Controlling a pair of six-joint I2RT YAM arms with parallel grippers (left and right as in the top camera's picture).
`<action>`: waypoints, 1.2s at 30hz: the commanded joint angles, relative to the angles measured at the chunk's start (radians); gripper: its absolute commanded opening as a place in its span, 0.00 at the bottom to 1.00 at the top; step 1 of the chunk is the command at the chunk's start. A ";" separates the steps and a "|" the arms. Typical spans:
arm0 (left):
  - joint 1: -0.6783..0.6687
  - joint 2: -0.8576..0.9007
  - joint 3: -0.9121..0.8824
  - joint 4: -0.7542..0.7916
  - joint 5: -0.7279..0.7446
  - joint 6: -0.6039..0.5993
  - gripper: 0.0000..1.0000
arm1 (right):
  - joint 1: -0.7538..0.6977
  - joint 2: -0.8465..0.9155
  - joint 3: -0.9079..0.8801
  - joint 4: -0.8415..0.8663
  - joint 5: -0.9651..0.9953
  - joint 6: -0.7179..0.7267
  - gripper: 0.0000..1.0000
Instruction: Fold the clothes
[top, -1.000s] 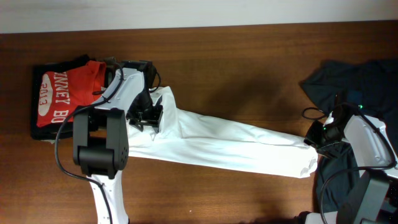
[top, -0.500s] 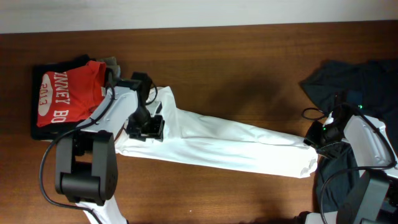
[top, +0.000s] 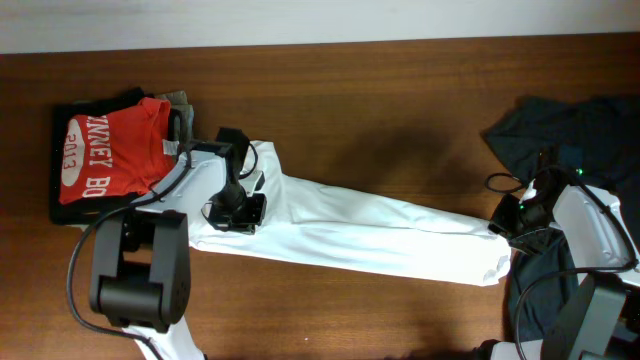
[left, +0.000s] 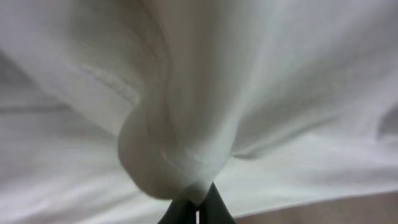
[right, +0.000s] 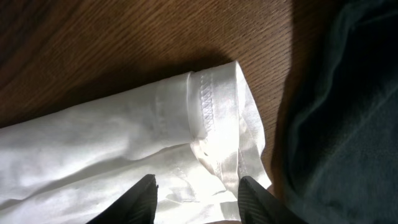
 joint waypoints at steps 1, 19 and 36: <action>-0.002 -0.141 0.023 -0.048 0.016 0.005 0.00 | -0.001 -0.003 -0.005 0.000 -0.006 0.009 0.46; -0.178 -0.277 0.023 -0.071 0.060 -0.049 0.00 | -0.001 -0.003 -0.005 -0.008 -0.006 0.009 0.46; -0.053 -0.053 -0.046 0.210 -0.142 -0.035 0.65 | -0.001 -0.003 -0.005 -0.004 -0.006 0.009 0.47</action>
